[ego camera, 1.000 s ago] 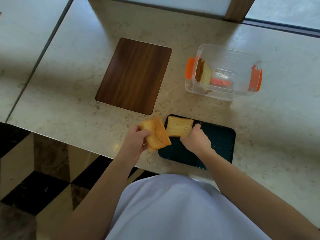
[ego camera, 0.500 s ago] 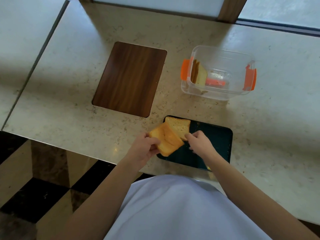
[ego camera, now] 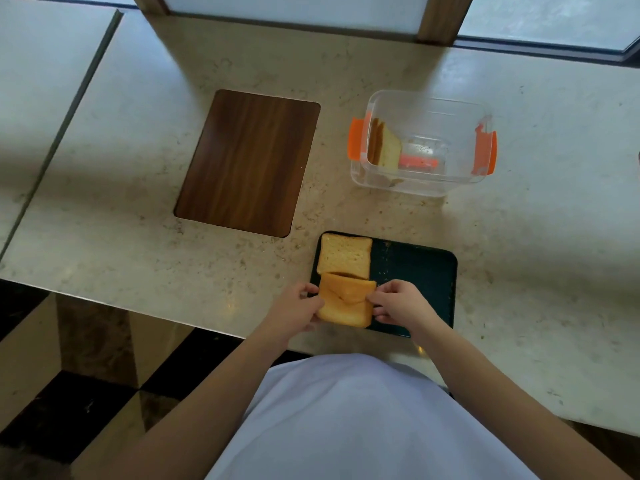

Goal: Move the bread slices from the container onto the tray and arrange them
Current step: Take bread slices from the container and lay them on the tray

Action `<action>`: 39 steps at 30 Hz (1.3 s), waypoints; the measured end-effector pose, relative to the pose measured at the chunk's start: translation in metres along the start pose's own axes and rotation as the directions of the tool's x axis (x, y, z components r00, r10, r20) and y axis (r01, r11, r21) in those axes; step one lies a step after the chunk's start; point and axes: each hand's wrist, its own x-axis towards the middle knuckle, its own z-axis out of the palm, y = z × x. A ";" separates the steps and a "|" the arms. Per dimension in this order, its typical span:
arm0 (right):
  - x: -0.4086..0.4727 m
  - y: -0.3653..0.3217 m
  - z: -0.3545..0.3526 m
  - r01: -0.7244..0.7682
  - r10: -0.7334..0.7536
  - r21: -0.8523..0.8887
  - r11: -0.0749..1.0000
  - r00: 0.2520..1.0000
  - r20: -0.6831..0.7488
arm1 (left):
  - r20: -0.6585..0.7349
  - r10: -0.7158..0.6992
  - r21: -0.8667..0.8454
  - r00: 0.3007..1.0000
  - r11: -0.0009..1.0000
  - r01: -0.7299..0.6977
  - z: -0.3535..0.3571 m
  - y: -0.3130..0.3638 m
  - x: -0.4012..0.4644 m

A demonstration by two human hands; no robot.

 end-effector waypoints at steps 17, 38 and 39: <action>0.002 0.012 0.014 0.110 -0.109 -0.222 0.969 0.994 0.015 | -0.037 0.074 0.199 0.997 0.978 -0.066 0.002 0.007 -0.005; -0.001 -0.081 -0.038 0.390 -0.433 -0.327 0.861 0.899 -0.066 | -0.096 0.536 0.693 0.838 0.641 -0.331 0.007 0.116 -0.009; -0.001 -0.106 -0.051 0.463 -0.517 -0.291 0.837 0.844 -0.143 | -0.107 0.607 0.690 0.788 0.616 -0.380 0.011 0.139 -0.009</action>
